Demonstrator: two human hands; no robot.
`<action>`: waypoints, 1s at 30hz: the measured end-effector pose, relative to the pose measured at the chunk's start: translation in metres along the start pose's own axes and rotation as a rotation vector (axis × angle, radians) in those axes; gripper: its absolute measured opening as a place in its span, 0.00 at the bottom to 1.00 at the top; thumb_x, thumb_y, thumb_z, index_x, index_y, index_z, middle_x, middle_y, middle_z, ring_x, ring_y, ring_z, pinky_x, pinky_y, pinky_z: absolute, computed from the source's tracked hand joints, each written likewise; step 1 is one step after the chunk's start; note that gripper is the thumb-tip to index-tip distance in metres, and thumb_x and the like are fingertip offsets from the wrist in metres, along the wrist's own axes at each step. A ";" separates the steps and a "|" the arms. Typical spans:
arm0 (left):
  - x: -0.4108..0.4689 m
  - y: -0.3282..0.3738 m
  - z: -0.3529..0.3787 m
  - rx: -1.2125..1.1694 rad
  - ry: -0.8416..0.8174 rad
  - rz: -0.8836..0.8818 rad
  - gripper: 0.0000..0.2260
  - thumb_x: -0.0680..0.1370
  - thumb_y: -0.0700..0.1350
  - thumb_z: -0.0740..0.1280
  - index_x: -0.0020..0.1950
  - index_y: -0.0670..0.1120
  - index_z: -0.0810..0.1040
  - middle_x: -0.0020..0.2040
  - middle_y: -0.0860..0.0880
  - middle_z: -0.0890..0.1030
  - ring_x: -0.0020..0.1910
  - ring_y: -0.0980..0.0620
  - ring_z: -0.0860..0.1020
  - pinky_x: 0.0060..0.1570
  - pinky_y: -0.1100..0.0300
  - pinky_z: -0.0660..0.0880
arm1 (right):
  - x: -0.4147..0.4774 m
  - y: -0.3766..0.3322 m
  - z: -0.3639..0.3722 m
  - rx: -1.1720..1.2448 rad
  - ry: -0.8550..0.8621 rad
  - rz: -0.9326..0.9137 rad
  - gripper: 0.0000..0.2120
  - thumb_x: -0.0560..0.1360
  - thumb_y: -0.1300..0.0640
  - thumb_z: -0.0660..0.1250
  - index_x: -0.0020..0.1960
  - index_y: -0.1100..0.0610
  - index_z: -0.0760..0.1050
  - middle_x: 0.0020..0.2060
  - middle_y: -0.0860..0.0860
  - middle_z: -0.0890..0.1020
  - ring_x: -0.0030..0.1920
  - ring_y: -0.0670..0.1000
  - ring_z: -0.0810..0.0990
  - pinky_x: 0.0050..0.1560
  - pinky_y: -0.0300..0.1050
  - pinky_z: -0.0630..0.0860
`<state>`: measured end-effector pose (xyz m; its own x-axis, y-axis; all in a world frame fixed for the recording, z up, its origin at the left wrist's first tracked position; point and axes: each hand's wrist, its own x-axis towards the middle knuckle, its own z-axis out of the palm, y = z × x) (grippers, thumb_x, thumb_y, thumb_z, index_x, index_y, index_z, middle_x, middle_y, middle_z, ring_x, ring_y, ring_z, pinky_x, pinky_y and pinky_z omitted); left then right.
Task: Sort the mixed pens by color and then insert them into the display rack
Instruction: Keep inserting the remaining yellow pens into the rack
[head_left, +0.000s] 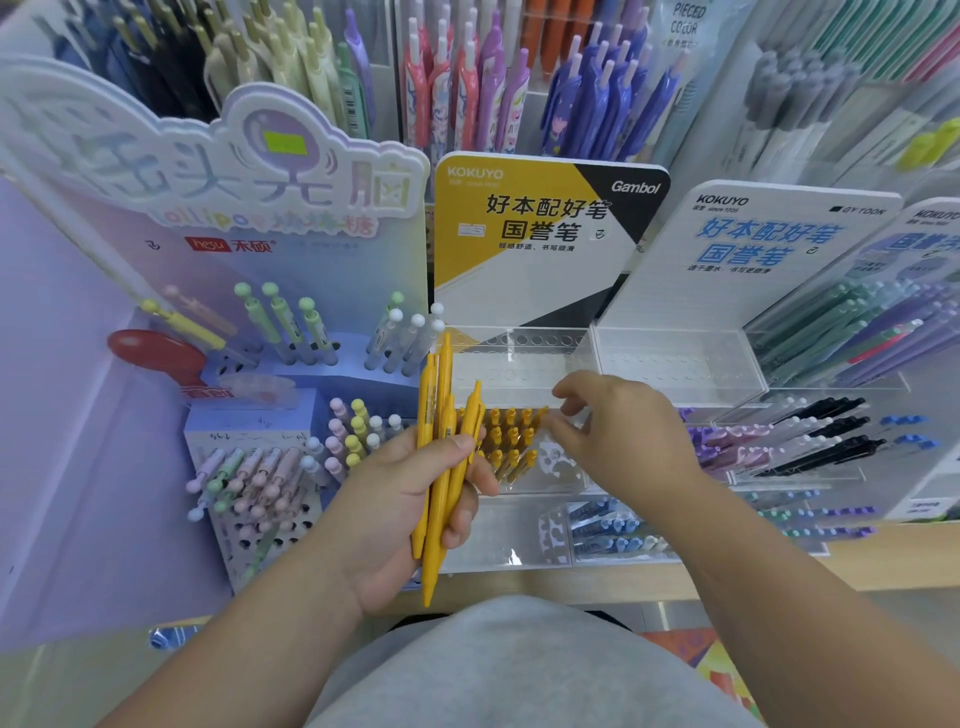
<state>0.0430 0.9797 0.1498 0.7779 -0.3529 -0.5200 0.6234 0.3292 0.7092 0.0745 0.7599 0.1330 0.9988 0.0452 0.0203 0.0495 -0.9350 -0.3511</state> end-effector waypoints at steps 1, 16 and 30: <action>0.000 0.001 0.001 0.012 0.002 0.004 0.15 0.73 0.46 0.68 0.54 0.38 0.75 0.39 0.38 0.80 0.25 0.49 0.70 0.24 0.61 0.66 | -0.002 -0.001 -0.007 0.040 0.024 0.025 0.14 0.75 0.46 0.71 0.57 0.51 0.80 0.44 0.43 0.84 0.39 0.46 0.81 0.43 0.43 0.78; -0.001 -0.006 0.020 0.135 -0.150 -0.067 0.12 0.75 0.47 0.68 0.53 0.41 0.76 0.38 0.39 0.80 0.25 0.49 0.72 0.22 0.62 0.65 | -0.030 -0.026 -0.042 1.135 -0.362 0.132 0.11 0.73 0.61 0.72 0.55 0.61 0.81 0.40 0.55 0.84 0.37 0.50 0.80 0.35 0.41 0.72; 0.007 -0.010 0.005 0.119 0.041 -0.099 0.12 0.77 0.47 0.67 0.55 0.40 0.77 0.35 0.43 0.78 0.25 0.50 0.71 0.21 0.62 0.65 | -0.025 0.022 -0.065 1.154 0.107 0.288 0.08 0.70 0.59 0.73 0.50 0.56 0.83 0.33 0.49 0.82 0.31 0.49 0.76 0.34 0.43 0.71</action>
<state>0.0416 0.9694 0.1419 0.7172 -0.3414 -0.6075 0.6853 0.1874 0.7037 0.0507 0.7158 0.1858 0.9711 -0.1948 -0.1380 -0.1476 -0.0357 -0.9884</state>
